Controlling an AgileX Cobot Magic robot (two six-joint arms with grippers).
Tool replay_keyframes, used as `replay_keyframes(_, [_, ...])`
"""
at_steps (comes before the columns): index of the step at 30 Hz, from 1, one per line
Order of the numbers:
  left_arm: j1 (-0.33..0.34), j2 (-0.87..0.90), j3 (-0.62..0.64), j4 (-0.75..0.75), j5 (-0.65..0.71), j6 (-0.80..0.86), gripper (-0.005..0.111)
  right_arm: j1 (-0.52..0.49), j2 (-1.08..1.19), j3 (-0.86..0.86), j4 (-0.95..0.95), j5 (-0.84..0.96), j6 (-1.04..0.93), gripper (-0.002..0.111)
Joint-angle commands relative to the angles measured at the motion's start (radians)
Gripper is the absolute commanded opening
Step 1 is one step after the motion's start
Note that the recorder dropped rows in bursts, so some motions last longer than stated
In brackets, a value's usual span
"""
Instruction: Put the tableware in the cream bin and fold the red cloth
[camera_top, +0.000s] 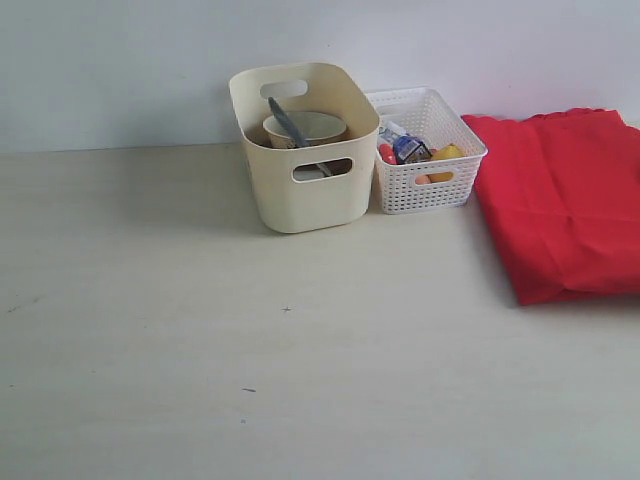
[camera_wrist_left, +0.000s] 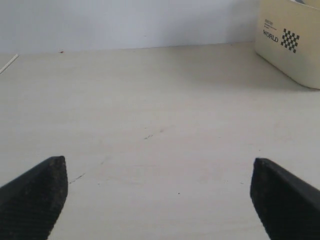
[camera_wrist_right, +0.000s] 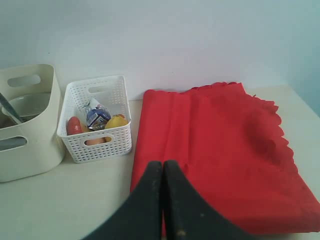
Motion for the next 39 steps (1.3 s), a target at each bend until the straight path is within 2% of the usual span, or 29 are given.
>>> replay_keyframes(1, [0.003,-0.005,0.003,0.004,-0.015,0.005,0.094,0.001,0.0,0.004,0.004,-0.006,-0.002,0.0])
replay_keyframes(21, [0.003,-0.005,0.003,0.004,-0.015,0.005,0.094,0.001,0.003,0.004,-0.021,-0.021,-0.004,0.0])
replay_keyframes(29, [0.003,-0.005,0.003,0.004,-0.015,0.005,0.094,0.001,-0.077,0.004,-0.024,0.019,-0.006,0.0])
replay_keyframes(39, [0.003,-0.005,0.003,0.004,-0.015,0.005,0.094,0.012,-0.306,0.184,-0.036,-0.022,-0.001,0.0])
